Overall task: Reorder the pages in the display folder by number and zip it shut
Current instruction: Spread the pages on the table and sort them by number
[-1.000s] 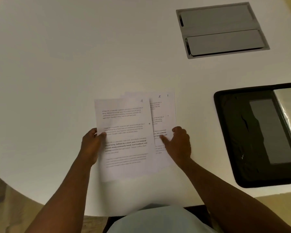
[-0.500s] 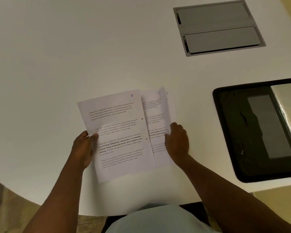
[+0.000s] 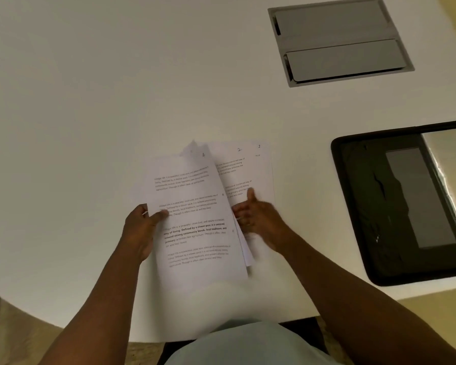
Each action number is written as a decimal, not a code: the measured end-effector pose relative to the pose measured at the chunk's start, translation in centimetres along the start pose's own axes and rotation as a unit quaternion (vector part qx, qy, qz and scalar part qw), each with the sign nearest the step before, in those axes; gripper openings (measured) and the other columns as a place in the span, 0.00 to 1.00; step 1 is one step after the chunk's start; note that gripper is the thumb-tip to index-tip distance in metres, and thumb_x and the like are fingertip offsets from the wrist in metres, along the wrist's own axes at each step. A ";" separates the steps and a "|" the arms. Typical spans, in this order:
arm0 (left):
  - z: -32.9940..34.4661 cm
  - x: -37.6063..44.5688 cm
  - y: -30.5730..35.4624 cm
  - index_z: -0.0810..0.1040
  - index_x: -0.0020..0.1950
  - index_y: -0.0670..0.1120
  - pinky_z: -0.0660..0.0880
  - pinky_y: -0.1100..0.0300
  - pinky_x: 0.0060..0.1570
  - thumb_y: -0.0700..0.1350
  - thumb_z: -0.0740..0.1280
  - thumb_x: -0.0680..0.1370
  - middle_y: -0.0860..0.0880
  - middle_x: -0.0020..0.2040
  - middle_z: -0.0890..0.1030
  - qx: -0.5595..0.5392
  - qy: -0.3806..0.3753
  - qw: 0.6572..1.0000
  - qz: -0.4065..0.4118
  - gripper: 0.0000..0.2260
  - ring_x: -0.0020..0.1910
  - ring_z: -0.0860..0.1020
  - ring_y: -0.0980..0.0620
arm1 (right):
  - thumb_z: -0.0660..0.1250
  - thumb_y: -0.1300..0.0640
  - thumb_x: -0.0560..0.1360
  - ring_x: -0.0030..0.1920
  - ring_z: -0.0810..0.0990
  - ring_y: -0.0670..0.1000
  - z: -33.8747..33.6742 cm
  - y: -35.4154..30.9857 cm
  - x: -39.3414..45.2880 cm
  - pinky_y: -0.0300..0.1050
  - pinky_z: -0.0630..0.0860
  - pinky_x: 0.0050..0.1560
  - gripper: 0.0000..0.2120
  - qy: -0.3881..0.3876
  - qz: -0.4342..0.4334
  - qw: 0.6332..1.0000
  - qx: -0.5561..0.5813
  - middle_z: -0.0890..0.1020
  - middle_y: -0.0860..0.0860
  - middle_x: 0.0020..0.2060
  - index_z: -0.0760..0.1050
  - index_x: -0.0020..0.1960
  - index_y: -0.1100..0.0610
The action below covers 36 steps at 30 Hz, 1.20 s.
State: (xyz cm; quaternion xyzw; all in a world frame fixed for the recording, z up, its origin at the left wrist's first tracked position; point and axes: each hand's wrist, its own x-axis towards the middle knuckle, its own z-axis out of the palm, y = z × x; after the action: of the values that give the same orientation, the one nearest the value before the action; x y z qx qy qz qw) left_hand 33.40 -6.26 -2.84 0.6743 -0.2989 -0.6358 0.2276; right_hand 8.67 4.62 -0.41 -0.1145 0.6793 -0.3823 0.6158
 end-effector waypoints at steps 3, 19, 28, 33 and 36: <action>0.6 0.1 -0.4 0.76 0.58 0.45 0.75 0.56 0.51 0.37 0.71 0.74 0.48 0.52 0.81 0.166 0.067 0.982 0.061 0.14 0.49 0.80 0.49 | 0.64 0.49 0.79 0.47 0.80 0.54 -1.9 -0.5 2.9 0.43 0.71 0.47 0.14 0.282 -0.078 0.924 -0.245 0.82 0.58 0.50 0.78 0.52 0.60; 0.4 0.5 -0.7 0.75 0.51 0.49 0.72 0.56 0.44 0.41 0.69 0.75 0.58 0.41 0.78 0.285 0.079 0.950 0.101 0.06 0.45 0.78 0.48 | 0.72 0.50 0.73 0.57 0.79 0.56 0.5 -5.6 7.4 0.47 0.76 0.51 0.22 0.270 -0.059 0.894 -0.353 0.80 0.54 0.57 0.72 0.62 0.60; 0.6 0.3 -0.7 0.69 0.68 0.46 0.72 0.56 0.50 0.40 0.70 0.75 0.50 0.56 0.78 0.257 0.085 0.957 0.108 0.22 0.50 0.76 0.50 | 0.69 0.50 0.76 0.50 0.81 0.58 -1.2 -6.1 6.3 0.40 0.69 0.44 0.13 0.277 -0.139 0.878 -0.366 0.84 0.56 0.50 0.80 0.51 0.60; 0.4 0.7 -0.7 0.65 0.71 0.47 0.73 0.55 0.54 0.39 0.70 0.74 0.45 0.63 0.77 0.275 0.096 0.948 0.125 0.27 0.54 0.77 0.47 | 0.68 0.53 0.77 0.37 0.76 0.55 -7.0 -11.5 3.9 0.41 0.61 0.38 0.13 0.350 -0.252 0.825 -0.366 0.81 0.61 0.38 0.77 0.42 0.63; 0.7 0.9 -0.6 0.63 0.73 0.45 0.70 0.50 0.61 0.42 0.73 0.72 0.42 0.67 0.74 0.330 0.108 0.930 0.120 0.33 0.63 0.74 0.41 | 0.66 0.53 0.78 0.36 0.72 0.50 -10.0 -15.7 2.4 0.45 0.68 0.37 0.14 0.401 -0.307 0.811 -0.295 0.76 0.55 0.35 0.76 0.41 0.63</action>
State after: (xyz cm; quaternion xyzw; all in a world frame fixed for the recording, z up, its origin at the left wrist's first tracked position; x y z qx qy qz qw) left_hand 32.82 -6.46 -3.97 0.7352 -0.5438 -0.3926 0.0979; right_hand -6.00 -3.77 7.66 -0.3292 0.8757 -0.3449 0.0758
